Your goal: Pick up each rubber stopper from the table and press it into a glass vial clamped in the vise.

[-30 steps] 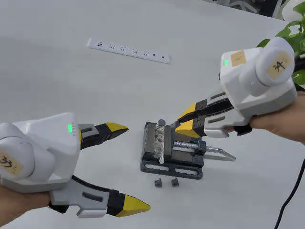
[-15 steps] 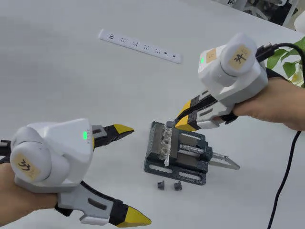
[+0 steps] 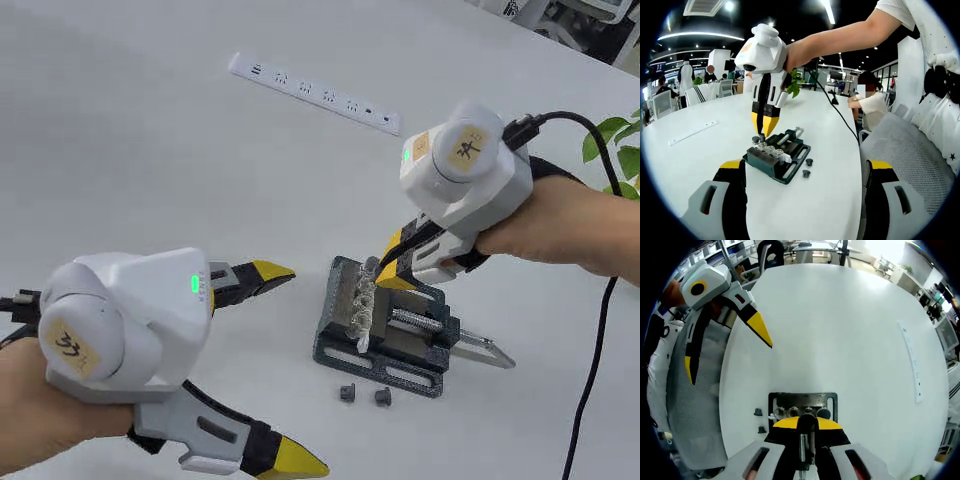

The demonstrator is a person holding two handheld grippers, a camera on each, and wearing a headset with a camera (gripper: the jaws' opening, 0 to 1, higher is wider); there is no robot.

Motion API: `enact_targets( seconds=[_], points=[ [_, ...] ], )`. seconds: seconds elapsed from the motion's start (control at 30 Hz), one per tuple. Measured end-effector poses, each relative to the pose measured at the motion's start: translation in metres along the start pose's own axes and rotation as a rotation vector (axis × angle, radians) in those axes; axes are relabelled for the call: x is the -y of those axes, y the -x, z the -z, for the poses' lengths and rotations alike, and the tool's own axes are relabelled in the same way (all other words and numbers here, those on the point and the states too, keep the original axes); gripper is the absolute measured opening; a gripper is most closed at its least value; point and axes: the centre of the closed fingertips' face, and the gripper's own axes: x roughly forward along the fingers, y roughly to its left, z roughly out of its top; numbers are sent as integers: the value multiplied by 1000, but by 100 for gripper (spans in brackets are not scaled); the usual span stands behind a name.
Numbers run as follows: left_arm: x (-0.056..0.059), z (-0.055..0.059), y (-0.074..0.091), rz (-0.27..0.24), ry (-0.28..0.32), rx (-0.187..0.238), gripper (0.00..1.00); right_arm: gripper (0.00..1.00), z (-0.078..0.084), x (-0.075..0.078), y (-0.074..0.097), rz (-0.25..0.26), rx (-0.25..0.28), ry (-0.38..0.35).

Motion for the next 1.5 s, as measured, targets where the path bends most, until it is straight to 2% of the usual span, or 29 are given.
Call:
enact_targets(
  seconds=[0.23, 1.17, 1.5],
  points=[
    [2, 3, 0, 6, -2, -1, 99, 5, 1, 1, -5, -4, -42, 23],
    [2, 5, 2, 11, 12, 17, 98, 5, 1, 1, -11, -36, -118, 45],
    [1, 7, 3, 10, 17, 18, 97, 5, 0, 0, -13, -32, -193, 88]
  ],
)
